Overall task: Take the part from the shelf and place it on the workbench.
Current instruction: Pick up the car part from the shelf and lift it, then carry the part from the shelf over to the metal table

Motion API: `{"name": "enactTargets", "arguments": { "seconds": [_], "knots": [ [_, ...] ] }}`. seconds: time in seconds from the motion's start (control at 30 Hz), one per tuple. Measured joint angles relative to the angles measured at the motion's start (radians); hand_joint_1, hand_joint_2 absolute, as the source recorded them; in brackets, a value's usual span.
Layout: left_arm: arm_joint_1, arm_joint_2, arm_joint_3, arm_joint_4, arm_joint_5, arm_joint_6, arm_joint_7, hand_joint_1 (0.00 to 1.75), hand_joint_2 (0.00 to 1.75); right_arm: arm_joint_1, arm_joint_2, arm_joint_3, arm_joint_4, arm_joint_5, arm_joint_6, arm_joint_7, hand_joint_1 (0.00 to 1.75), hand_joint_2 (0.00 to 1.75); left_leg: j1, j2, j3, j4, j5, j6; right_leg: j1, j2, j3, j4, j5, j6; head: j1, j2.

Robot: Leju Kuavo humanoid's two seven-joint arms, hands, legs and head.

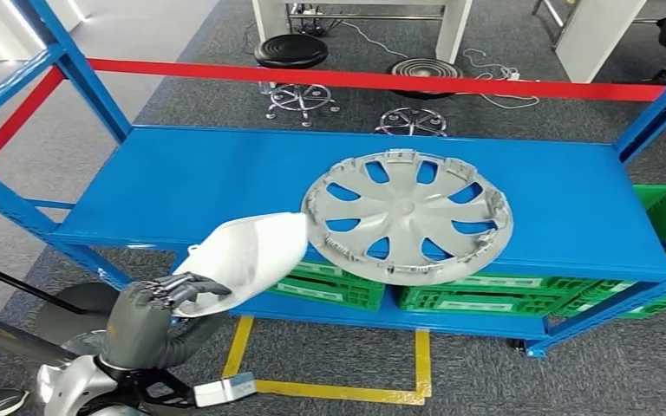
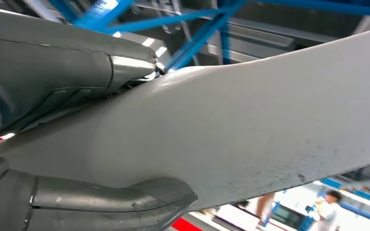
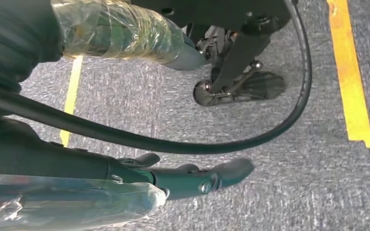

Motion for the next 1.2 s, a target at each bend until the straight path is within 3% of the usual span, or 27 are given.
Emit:
{"name": "enactTargets", "arguments": {
  "seconds": [0.07,0.1,0.17,0.23,0.27,0.3,0.37,0.43,0.47,0.5,0.57,0.6,0.67,0.73,0.77,0.8,0.83,0.9,0.97,1.0,1.07,1.1,1.13,1.2],
  "knots": [
    [0.006,0.000,0.008,-0.001,0.010,0.003,-0.002,1.75,1.75,0.000,0.000,0.000,0.000,0.004,-0.002,0.000,0.00,1.75,0.000,0.002,-0.008,-0.009,0.017,0.004,-0.002,0.000,-0.004,0.000,0.006,0.014,0.000,0.000],
    [0.009,0.000,0.010,-0.001,0.014,0.003,-0.003,1.75,1.75,0.000,0.000,0.000,0.000,0.006,-0.002,0.000,0.00,1.75,0.002,0.004,-0.014,-0.015,0.028,0.009,-0.002,0.001,-0.012,0.011,-0.010,0.018,0.002,0.000],
    [0.014,-0.001,0.016,-0.001,0.023,0.005,-0.006,1.75,1.75,0.000,0.000,0.000,0.000,0.010,-0.005,-0.001,0.00,1.75,0.006,0.007,-0.035,-0.021,0.051,0.017,-0.003,0.004,-0.045,0.091,-0.090,0.025,0.006,0.000],
    [0.022,-0.001,0.025,0.000,0.034,0.006,-0.007,1.75,1.75,-0.001,0.000,0.000,0.000,0.016,-0.007,-0.002,0.00,1.75,0.006,0.008,-0.064,-0.018,0.072,0.020,-0.004,0.004,-0.081,0.219,-0.172,0.031,0.008,0.000],
    [0.025,-0.001,0.029,0.000,0.038,0.006,-0.007,1.75,1.75,0.000,0.000,0.000,0.000,0.018,-0.008,-0.002,0.00,1.75,0.005,0.009,-0.080,-0.017,0.083,0.018,-0.004,0.004,-0.085,0.262,-0.183,0.034,0.008,0.000],
    [0.027,-0.001,0.033,0.001,0.042,0.006,-0.007,1.75,1.75,0.000,0.000,0.000,0.000,0.020,-0.009,-0.002,0.00,1.75,0.005,0.009,-0.094,-0.015,0.093,0.016,-0.005,0.004,-0.074,0.274,-0.173,0.036,0.008,0.000],
    [0.029,-0.001,0.039,0.001,0.046,0.005,-0.008,1.75,1.75,-0.001,0.000,0.000,0.000,0.022,-0.011,-0.003,0.00,1.75,0.007,0.009,-0.122,-0.009,0.111,0.010,-0.007,0.004,0.004,0.188,-0.118,0.038,0.009,0.000],
    [0.031,-0.001,0.044,0.001,0.048,0.005,-0.008,1.75,1.75,-0.006,0.000,0.000,0.000,0.024,-0.011,-0.004,0.00,1.75,0.005,0.008,-0.144,0.003,0.125,-0.001,-0.008,0.006,0.109,0.041,-0.104,0.036,0.009,0.000],
    [0.032,-0.001,0.046,0.001,0.048,0.005,-0.008,1.75,1.75,-0.008,0.000,0.000,0.000,0.024,-0.011,-0.005,0.00,1.75,0.004,0.008,-0.150,0.009,0.131,-0.007,-0.008,0.008,0.137,-0.007,-0.112,0.032,0.009,0.000],
    [0.032,-0.001,0.048,0.001,0.048,0.005,-0.008,1.75,1.75,-0.009,0.000,0.000,0.000,0.025,-0.010,-0.005,0.00,1.75,0.002,0.008,-0.154,0.012,0.137,-0.012,-0.006,0.010,0.148,-0.030,-0.122,0.026,0.008,0.000],
    [0.035,-0.001,0.050,0.001,0.048,0.005,-0.009,1.75,1.75,-0.008,0.000,0.000,0.000,0.026,-0.009,-0.006,0.00,1.75,0.005,0.007,-0.158,0.015,0.145,-0.023,-0.005,0.007,0.134,-0.032,-0.115,0.007,0.009,0.000],
    [0.037,-0.001,0.051,0.001,0.048,0.005,-0.009,1.75,1.75,-0.007,0.000,0.000,0.000,0.027,-0.009,-0.006,0.00,1.75,0.007,0.006,-0.162,0.024,0.128,-0.029,-0.005,0.005,0.127,-0.032,-0.107,-0.003,0.008,0.000],
    [0.040,-0.001,0.054,0.001,0.048,0.005,-0.009,1.75,1.75,-0.006,0.001,0.000,0.001,0.027,-0.009,-0.006,0.00,1.75,0.011,0.005,-0.183,0.095,0.043,-0.042,-0.007,-0.001,0.106,-0.032,-0.086,-0.019,0.005,0.000],
    [0.041,-0.001,0.055,0.001,0.049,0.005,-0.009,1.75,1.75,-0.006,0.001,0.000,0.001,0.027,-0.010,-0.006,0.00,1.75,0.014,0.005,-0.209,0.223,-0.056,-0.050,-0.005,-0.002,0.082,-0.030,-0.064,-0.022,0.004,0.000],
    [0.042,-0.001,0.056,0.001,0.049,0.005,-0.009,1.75,1.75,-0.006,0.001,0.000,0.001,0.027,-0.010,-0.006,0.00,1.75,0.016,0.005,-0.213,0.275,-0.077,-0.052,-0.004,-0.003,0.069,-0.028,-0.053,-0.022,0.004,0.000],
    [0.042,-0.001,0.056,0.001,0.049,0.005,-0.009,1.75,1.75,-0.006,0.000,0.000,0.001,0.027,-0.010,-0.006,0.00,1.75,0.016,0.005,-0.203,0.298,-0.075,-0.051,-0.003,-0.003,0.055,-0.025,-0.042,-0.021,0.004,0.000],
    [0.042,-0.001,0.056,0.001,0.049,0.005,-0.009,1.75,1.75,-0.006,0.001,0.000,0.001,0.027,-0.010,-0.006,0.00,1.75,0.016,0.005,-0.177,0.283,-0.055,-0.049,-0.002,-0.003,0.041,-0.022,-0.032,-0.020,0.004,0.000],
    [0.042,-0.001,0.056,0.001,0.049,0.005,-0.009,1.75,1.75,-0.006,0.001,0.000,0.001,0.027,-0.010,-0.006,0.00,1.75,0.014,0.003,-0.080,0.159,-0.009,-0.036,-0.001,-0.002,0.018,-0.017,-0.016,-0.015,0.004,0.000],
    [0.041,-0.001,0.056,0.001,0.049,0.006,-0.010,1.75,1.75,-0.007,0.003,0.000,0.001,0.028,-0.010,-0.006,0.00,1.75,0.010,-0.001,0.005,0.025,-0.001,-0.022,0.001,0.000,0.005,-0.014,-0.001,-0.006,0.004,0.000],
    [0.041,-0.001,0.056,0.001,0.051,0.006,-0.010,1.75,1.75,-0.007,0.004,0.000,0.001,0.028,-0.010,-0.006,0.00,1.75,0.006,-0.002,0.023,-0.009,-0.005,-0.017,0.000,0.001,0.000,-0.013,0.007,0.000,0.004,0.000],
    [0.042,-0.002,0.056,0.001,0.055,0.007,-0.011,1.75,1.75,-0.007,0.004,0.000,0.001,0.030,-0.010,-0.006,0.00,1.75,0.004,-0.001,0.017,-0.024,0.003,-0.008,-0.002,0.002,-0.008,-0.015,0.023,0.015,0.004,0.000],
    [0.042,-0.002,0.056,0.001,0.057,0.007,-0.012,1.75,1.75,-0.006,0.004,0.000,0.001,0.030,-0.011,-0.006,0.00,1.75,0.005,0.001,0.008,-0.026,0.014,-0.002,-0.004,0.002,-0.015,-0.010,0.016,0.021,0.005,0.000],
    [0.042,-0.002,0.057,0.001,0.057,0.007,-0.012,1.75,1.75,-0.006,0.004,0.000,0.001,0.032,-0.011,-0.006,0.00,1.75,0.007,0.004,-0.003,-0.029,0.026,0.005,-0.004,0.003,-0.027,0.008,-0.010,0.025,0.007,0.000],
    [0.043,-0.002,0.057,0.001,0.059,0.006,-0.014,1.75,1.75,-0.005,0.004,0.000,0.001,0.040,-0.012,-0.005,0.00,1.75,0.008,0.009,-0.033,-0.030,0.051,0.014,-0.004,0.005,-0.062,0.103,-0.108,0.032,0.010,0.000]
  ]
}}
